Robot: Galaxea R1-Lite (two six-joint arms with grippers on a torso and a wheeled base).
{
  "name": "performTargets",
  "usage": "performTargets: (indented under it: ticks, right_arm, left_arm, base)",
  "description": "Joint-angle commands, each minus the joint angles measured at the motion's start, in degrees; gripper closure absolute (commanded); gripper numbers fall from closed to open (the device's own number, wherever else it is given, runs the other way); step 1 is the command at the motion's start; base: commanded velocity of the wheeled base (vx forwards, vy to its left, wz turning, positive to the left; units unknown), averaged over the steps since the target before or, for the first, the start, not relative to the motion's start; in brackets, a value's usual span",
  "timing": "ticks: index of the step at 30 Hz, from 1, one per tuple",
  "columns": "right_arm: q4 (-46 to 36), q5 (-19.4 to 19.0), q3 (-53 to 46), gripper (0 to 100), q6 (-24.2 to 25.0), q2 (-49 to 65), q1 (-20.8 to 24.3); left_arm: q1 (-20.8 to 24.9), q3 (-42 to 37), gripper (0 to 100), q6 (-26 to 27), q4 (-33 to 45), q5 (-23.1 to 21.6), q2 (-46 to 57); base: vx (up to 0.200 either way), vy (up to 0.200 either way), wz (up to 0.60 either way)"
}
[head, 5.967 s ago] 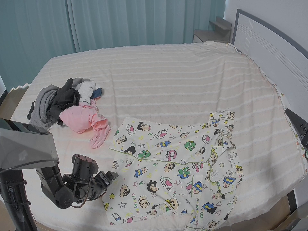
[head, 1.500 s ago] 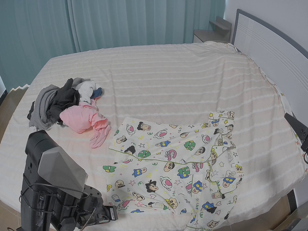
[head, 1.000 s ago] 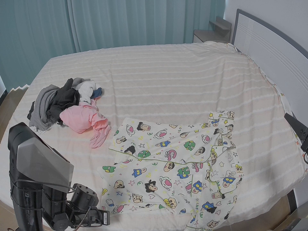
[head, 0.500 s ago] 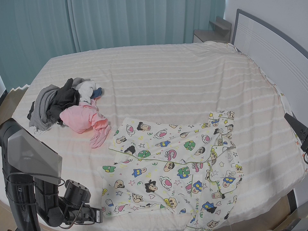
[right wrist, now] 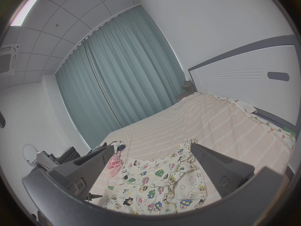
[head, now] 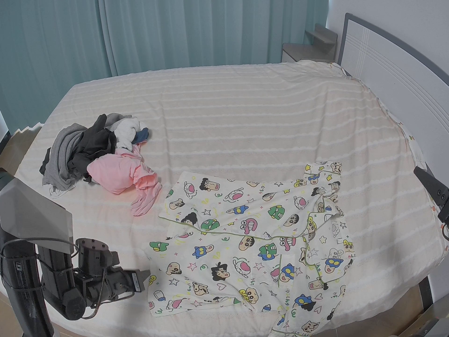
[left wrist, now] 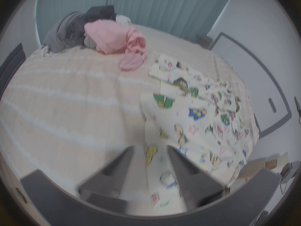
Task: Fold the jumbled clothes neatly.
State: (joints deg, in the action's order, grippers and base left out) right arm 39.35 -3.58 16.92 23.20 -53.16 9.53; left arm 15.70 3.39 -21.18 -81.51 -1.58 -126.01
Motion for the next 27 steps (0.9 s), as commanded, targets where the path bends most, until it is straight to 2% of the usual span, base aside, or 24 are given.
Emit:
performTargets:
  ticks: [1, 4, 7, 10, 11, 13, 14, 21, 24, 27]
  right_arm:
    - [0.02, -0.02, -0.05, 0, -0.08, -0.1, 0.05]
    - [0.02, -0.02, -0.13, 0, -0.08, -0.1, 0.05]
    - [0.02, -0.02, -0.13, 0, -0.08, -0.01, 0.05]
    - [0.02, -0.02, -0.13, 0, -0.17, -0.01, 0.13]
    - [0.02, -0.02, -0.13, 0, -0.17, -0.01, 0.22]
    - [0.02, -0.02, -0.13, 0, -0.17, -0.1, 0.31]
    - [0.02, -0.02, -0.22, 0, -0.17, -0.1, 0.31]
    - [0.02, 0.07, -0.31, 0, -0.17, -0.1, 0.57]
    - [0.02, 0.07, -0.31, 0, -0.26, -0.1, 0.57]
    - [0.02, 0.07, -0.4, 0, -0.17, -0.1, 0.49]
  left_arm:
    - [-1.64, 9.62, 0, -1.15, -1.37, -0.09, 0.33]
    - [-1.64, 17.97, 0, -2.82, 3.81, 0.18, -0.02]
    - [-1.81, 30.19, 0, -6.25, 15.85, 0.71, -0.2]
    - [-2.34, 37.48, 0, -8.53, 21.92, 0.79, -1.16]
    - [-2.43, 42.75, 0, -9.41, 27.01, 0.79, -3.01]
    - [-2.43, 45.57, 0, -9.41, 29.56, 0.88, -4.85]
    - [-2.52, 49.7, 0, -9.67, 31.06, 1.67, -7.58]
    - [-2.96, 57.61, 0, -11.17, 33.96, 2.64, -14.7]
    - [-2.52, 60.16, 0, -17.85, 34.57, 2.46, -15.93]
    - [-2.34, 60.24, 0, -19.87, 36.33, 2.2, -15.93]
  base:
    - [0.0, 0.0, 0.0]
    - [0.0, 0.0, 0.0]
    - [0.0, 0.0, 0.0]
    - [0.0, 0.0, 0.0]
    - [0.0, 0.0, 0.0]
    - [0.0, 0.0, 0.0]
    - [0.0, 0.0, 0.0]
    - [0.0, 0.0, 0.0]
    - [0.0, 0.0, 0.0]
    - [0.0, 0.0, 0.0]
